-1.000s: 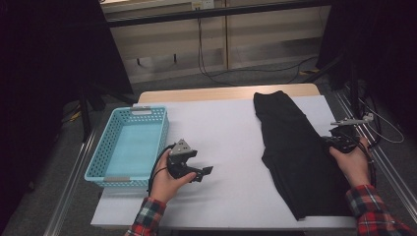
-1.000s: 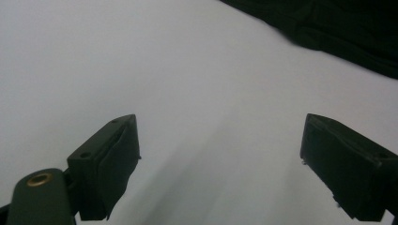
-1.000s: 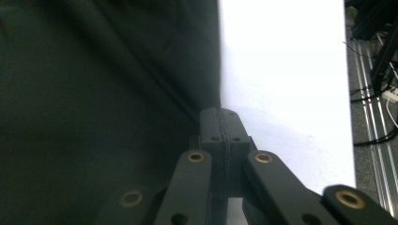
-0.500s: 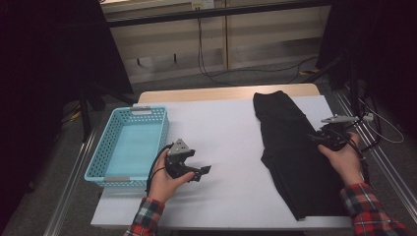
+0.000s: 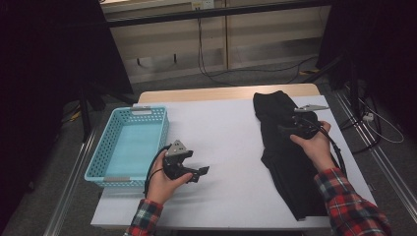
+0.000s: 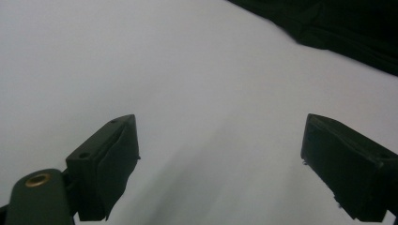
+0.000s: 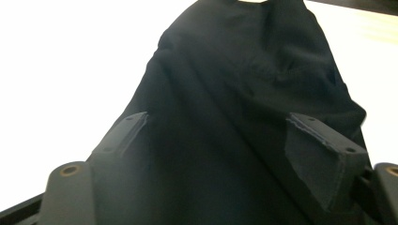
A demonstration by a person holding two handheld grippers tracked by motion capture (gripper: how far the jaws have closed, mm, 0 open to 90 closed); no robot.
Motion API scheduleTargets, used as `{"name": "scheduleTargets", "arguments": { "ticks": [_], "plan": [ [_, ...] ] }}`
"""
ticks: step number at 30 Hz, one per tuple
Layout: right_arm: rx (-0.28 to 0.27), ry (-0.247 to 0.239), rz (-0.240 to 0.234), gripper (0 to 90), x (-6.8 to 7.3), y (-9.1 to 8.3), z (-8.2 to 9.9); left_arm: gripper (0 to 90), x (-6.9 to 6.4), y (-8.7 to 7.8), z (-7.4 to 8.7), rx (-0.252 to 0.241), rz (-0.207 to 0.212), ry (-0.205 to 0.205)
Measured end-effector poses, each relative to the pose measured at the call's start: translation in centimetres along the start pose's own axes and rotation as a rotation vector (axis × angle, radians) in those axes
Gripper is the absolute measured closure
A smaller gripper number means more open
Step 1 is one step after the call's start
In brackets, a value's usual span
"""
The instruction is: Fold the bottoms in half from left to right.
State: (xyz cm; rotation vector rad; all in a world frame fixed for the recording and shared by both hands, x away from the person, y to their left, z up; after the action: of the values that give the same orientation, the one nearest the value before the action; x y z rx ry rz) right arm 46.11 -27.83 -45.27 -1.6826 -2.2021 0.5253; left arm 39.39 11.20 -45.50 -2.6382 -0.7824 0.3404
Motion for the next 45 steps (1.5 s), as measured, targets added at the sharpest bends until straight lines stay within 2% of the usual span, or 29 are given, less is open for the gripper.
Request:
{"name": "scheduleTargets", "arguments": {
  "ticks": [2,4,9,10,11,17,20,22,26,27,30,32,35,40,45],
  "plan": [
    [0.015,0.027,-0.003,20.1,0.1,0.8,-0.1,11.8,0.0,0.0,0.1,0.005,0.002,-0.002],
    [0.009,0.030,-0.001,20.0,0.3,1.3,-0.2,11.8,0.1,-0.1,0.1,0.000,0.000,-0.007],
    [-0.045,0.058,0.002,19.1,0.8,2.7,-0.7,11.7,0.1,-0.1,0.1,0.000,-0.001,-0.005],
    [-0.045,0.058,0.002,19.1,0.8,2.7,-0.7,11.7,0.1,-0.1,0.1,0.000,-0.001,-0.005],
    [-0.018,0.044,0.015,17.8,1.2,3.3,-0.6,11.7,0.1,-0.1,0.2,0.000,-0.002,-0.010],
    [-0.008,0.001,0.000,18.8,2.6,4.4,-1.1,11.7,0.2,-0.1,0.2,0.006,0.001,-0.011],
    [-0.004,-0.007,-0.001,24.4,3.4,5.3,-1.3,11.7,0.3,-0.1,0.3,0.003,-0.002,-0.014],
    [0.002,-0.014,0.016,30.0,3.6,5.7,-1.2,11.7,0.3,-0.1,0.3,0.001,-0.002,-0.015],
    [0.000,-0.001,0.015,32.6,4.0,6.5,-1.0,11.7,0.3,-0.1,0.3,0.001,-0.003,-0.018],
    [0.007,0.017,0.005,32.6,4.2,6.7,-0.8,11.7,0.4,-0.2,0.3,0.008,-0.004,-0.012],
    [0.027,-0.013,0.011,32.6,4.7,7.3,-0.1,11.7,0.5,-0.2,0.4,0.003,-0.003,-0.019],
    [0.042,-0.016,0.014,32.6,4.9,7.7,0.4,11.7,0.4,-0.2,0.4,0.003,-0.004,-0.023],
    [0.040,-0.044,0.030,35.9,5.1,7.8,0.4,11.7,0.5,-0.2,0.4,0.003,-0.005,-0.024],
    [0.041,-0.033,0.032,39.7,4.9,7.8,0.4,11.7,0.6,-0.2,0.4,0.005,-0.008,-0.026],
    [0.041,-0.028,0.027,52.7,4.8,7.7,0.4,11.7,0.5,-0.2,0.4,0.006,-0.009,-0.024]
  ]
}}
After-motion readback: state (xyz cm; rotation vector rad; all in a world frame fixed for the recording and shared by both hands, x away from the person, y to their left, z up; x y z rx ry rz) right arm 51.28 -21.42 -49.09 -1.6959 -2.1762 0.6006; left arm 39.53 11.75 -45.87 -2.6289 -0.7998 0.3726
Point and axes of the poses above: each handheld gripper's, and its own axes: y roughly forward along the jaws, z roughly out of its underside, x roughly to its left, the point moved 4 cm from there along y, roughly forward along the jaws, and after that the axes turned 12 degrees about -x, right-handed, at the moved point
